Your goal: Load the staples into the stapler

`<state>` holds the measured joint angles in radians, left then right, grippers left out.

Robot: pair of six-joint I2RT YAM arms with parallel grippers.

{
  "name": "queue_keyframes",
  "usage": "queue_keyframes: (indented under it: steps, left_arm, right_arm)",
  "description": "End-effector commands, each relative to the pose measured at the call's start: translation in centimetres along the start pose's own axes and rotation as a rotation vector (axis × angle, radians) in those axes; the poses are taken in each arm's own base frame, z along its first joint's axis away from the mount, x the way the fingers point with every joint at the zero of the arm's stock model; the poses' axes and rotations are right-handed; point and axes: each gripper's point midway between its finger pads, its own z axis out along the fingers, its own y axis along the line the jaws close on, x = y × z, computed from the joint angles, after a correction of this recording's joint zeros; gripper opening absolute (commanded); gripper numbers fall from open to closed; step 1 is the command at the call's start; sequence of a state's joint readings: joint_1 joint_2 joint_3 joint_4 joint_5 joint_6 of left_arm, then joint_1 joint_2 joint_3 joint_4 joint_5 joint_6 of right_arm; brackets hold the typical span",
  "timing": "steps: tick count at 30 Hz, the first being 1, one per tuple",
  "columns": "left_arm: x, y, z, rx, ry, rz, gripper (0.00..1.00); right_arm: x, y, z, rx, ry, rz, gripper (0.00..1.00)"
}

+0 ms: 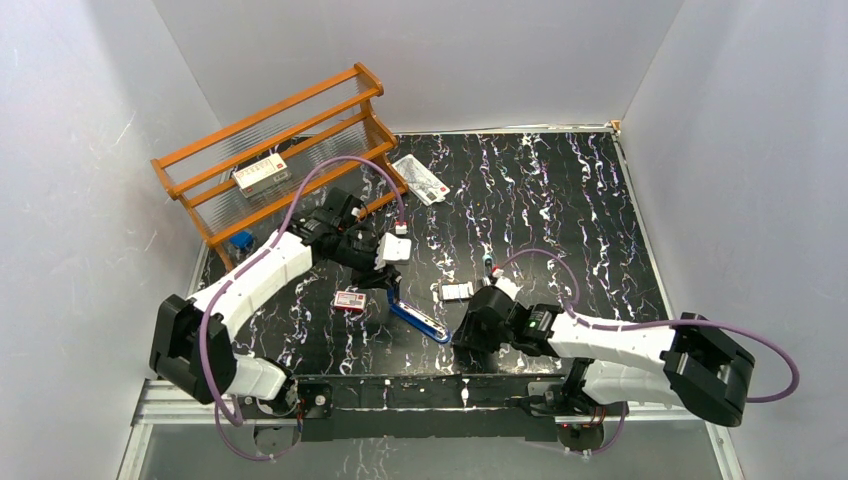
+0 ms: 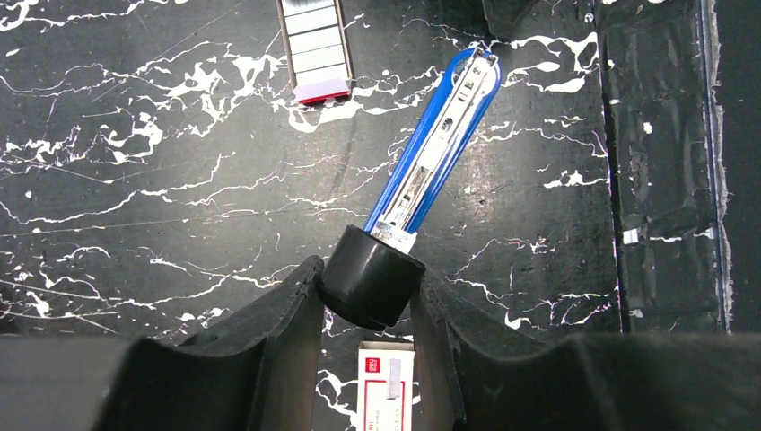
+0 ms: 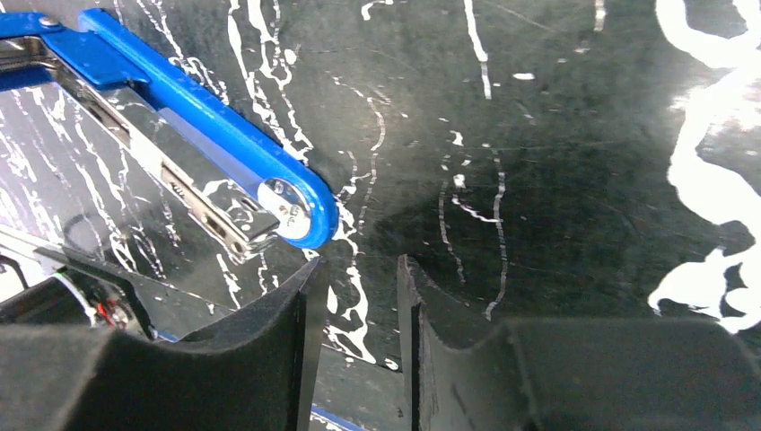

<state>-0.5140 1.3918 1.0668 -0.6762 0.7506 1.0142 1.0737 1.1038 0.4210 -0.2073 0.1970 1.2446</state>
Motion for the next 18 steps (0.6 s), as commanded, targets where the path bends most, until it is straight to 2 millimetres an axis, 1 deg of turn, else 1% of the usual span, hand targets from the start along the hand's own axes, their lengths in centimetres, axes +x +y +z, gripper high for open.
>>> queue_keyframes:
  steps: [1, 4, 8, 12, 15, 18]
  left_arm:
    - [-1.2, -0.5, -0.6, -0.046, -0.031, 0.026, 0.0]
    - [-1.4, -0.8, -0.5, -0.053, -0.038, 0.027, 0.0]
    - [-1.3, -1.4, 0.0, -0.035, -0.029, 0.017, 0.0]
    - [-0.9, -1.6, 0.6, -0.035, 0.01, 0.005, 0.0]
    - [-1.3, -1.7, 0.8, -0.028, 0.012, -0.011, 0.0]
    - [-1.8, -2.3, 1.3, -0.01, 0.015, 0.006, 0.0]
  right_arm:
    - [-0.9, 4.0, -0.1, -0.117, -0.007, 0.012, 0.4]
    - [-1.4, 4.4, 0.1, -0.138, -0.024, 0.023, 0.38]
    - [-1.5, 3.9, 0.9, -0.115, -0.012, 0.041, 0.34]
    - [-1.0, 3.8, 1.6, -0.112, 0.028, 0.048, 0.32]
    - [-0.5, 3.7, 2.0, -0.112, 0.06, 0.043, 0.29]
    - [-0.1, 3.7, 2.3, -0.117, 0.082, 0.042, 0.28]
